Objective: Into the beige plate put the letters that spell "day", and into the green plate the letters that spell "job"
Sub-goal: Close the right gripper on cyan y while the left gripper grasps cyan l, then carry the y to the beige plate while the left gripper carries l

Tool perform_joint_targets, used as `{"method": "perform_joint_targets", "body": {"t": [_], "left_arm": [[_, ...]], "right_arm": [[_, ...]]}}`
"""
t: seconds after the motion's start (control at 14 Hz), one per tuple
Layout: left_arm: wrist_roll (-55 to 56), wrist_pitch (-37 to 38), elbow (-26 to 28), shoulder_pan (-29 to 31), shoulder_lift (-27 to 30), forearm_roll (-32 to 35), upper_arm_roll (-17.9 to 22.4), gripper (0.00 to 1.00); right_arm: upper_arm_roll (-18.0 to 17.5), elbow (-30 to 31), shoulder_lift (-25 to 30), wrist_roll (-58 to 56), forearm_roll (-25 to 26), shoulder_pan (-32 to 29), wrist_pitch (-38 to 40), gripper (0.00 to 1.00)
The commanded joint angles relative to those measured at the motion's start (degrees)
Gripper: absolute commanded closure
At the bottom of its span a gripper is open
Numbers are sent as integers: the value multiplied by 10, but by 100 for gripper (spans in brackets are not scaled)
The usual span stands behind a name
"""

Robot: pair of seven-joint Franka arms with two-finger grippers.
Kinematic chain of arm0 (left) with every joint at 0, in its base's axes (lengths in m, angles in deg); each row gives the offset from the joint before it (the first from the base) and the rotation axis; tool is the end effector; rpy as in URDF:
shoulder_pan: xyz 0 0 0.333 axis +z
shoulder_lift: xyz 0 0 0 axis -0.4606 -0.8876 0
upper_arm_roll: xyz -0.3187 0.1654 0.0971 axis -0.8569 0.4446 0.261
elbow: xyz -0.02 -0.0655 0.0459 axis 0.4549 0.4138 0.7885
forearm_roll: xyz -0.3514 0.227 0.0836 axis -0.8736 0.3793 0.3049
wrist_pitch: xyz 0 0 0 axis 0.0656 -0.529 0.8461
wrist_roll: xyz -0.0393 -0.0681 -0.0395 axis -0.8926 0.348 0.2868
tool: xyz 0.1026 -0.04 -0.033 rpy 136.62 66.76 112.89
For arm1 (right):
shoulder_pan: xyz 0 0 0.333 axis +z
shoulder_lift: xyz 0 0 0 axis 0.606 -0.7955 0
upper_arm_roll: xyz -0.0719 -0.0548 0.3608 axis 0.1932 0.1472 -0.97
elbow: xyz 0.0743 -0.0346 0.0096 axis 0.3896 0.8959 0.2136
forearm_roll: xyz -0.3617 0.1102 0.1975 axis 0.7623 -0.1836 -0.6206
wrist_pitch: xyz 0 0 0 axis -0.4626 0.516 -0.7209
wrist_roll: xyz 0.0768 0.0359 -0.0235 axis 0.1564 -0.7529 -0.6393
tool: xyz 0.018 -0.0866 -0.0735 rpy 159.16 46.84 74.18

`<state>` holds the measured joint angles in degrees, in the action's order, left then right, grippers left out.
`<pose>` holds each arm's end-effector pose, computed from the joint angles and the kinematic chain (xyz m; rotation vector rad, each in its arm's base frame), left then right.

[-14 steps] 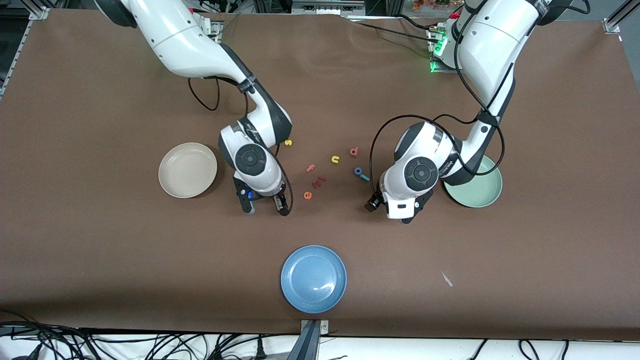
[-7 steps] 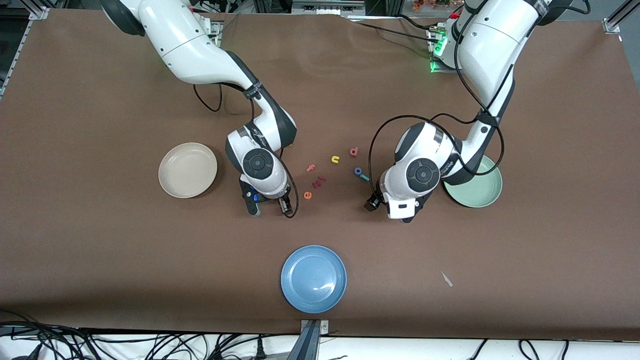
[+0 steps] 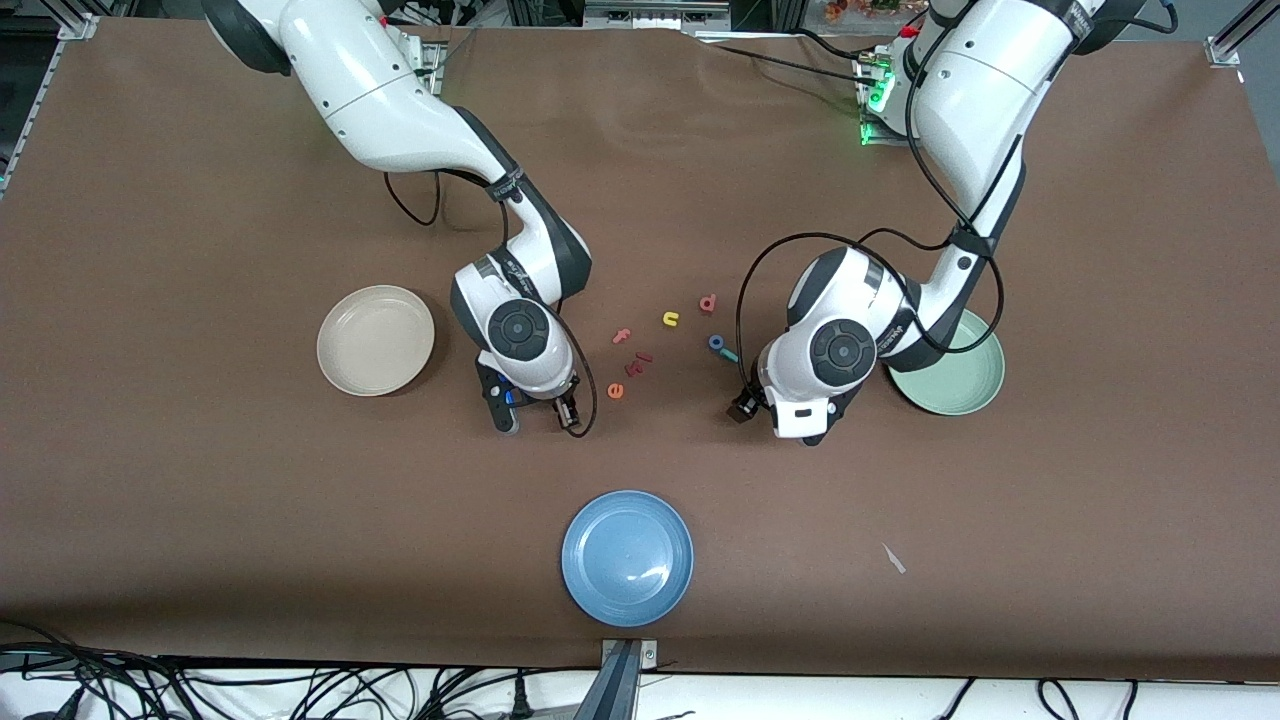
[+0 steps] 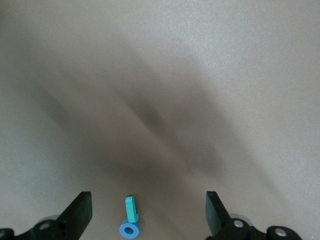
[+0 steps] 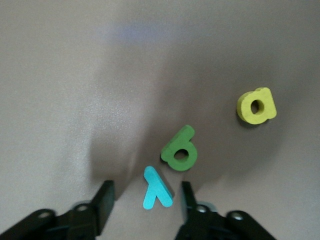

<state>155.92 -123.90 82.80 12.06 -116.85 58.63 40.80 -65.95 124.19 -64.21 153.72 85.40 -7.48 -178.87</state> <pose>0.6753 -0.3469 0.2396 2.7711 1.3713 -0.3657 0.6667 0.4358 0.1835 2.6004 -1.7568 -0.0400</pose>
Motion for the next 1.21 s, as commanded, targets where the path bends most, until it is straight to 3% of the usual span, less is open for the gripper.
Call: {"method": "perform_joint_targets", "body": {"t": [0.0,0.07,0.21,0.64,1.14], "left_arm": [[1,-9,6,-5,3,-19,5,0],[1,-9,6,-7,-1,-19,5,0],[3,-18,7,-14,-8,-19,6,0],[34,-44,33,-13,-19,-37,5,3],[38,-44,69,-13,-8,-39,-14,21]], "right_arm": [[3,-8,-7,7,8,4,3,57],[3,-9,-7,7,8,4,3,70],[2,-10,-6,8,6,5,3,74],[1,-27,16,-7,7,1,49,74],[4,-21,89,-216,-4,-68,168,72]]}}
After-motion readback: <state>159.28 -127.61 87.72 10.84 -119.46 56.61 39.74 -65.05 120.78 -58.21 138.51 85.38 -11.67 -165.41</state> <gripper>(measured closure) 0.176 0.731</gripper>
